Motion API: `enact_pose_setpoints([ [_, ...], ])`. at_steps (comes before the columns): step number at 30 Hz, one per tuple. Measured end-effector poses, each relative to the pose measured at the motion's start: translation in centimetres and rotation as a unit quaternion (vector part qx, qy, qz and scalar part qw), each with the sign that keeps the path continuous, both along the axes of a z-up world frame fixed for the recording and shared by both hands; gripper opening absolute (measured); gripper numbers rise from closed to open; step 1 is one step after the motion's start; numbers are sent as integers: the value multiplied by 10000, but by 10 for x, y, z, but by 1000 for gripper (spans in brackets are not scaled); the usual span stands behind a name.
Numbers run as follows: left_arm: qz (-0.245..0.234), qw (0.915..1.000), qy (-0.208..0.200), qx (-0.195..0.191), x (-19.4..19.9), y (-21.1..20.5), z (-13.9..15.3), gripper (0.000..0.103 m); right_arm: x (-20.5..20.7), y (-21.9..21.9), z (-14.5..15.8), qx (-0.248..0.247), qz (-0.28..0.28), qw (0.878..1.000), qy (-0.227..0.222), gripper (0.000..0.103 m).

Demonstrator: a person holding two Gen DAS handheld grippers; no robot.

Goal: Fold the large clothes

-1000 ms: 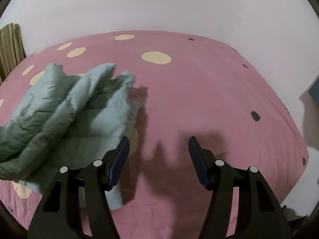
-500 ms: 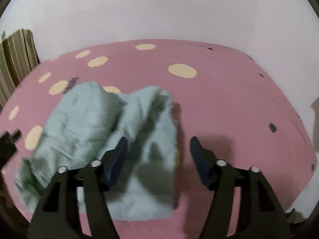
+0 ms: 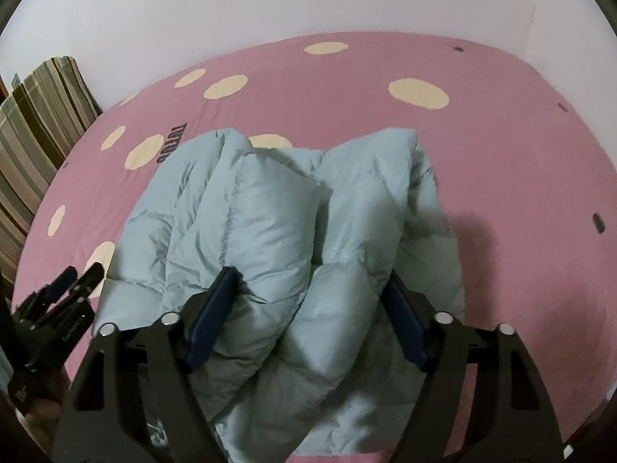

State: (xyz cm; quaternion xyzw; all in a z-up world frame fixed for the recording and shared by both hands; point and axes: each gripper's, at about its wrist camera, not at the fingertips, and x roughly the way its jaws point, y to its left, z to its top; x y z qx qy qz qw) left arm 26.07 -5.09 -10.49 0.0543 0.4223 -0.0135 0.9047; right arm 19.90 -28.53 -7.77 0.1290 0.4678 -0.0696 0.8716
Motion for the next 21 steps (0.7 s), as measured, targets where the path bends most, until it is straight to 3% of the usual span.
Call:
enact_pose_setpoints([
  [3, -39, 10000, 33, -21, 1, -3, -2, 54, 1, -1, -6, 327, 124, 9993, 115, 27],
  [6, -87, 9999, 37, -31, 1, -7, -1, 54, -2, 0, -2, 264, 204, 9994, 45, 15],
  [11, -283, 9996, -2, -83, -2, -20, 8, 55, -8, -3, 7, -111, 249, 9996, -40, 11],
  [14, -504, 9987, -60, -86, -5, -37, 14, 62, -14, -10, 10, -442, 219, 9988, -80, 10],
  [21, -941, 9955, -114, 1, -10, -77, 17, 62, -25, -42, -3, -771, 12, 9970, 34, 9],
])
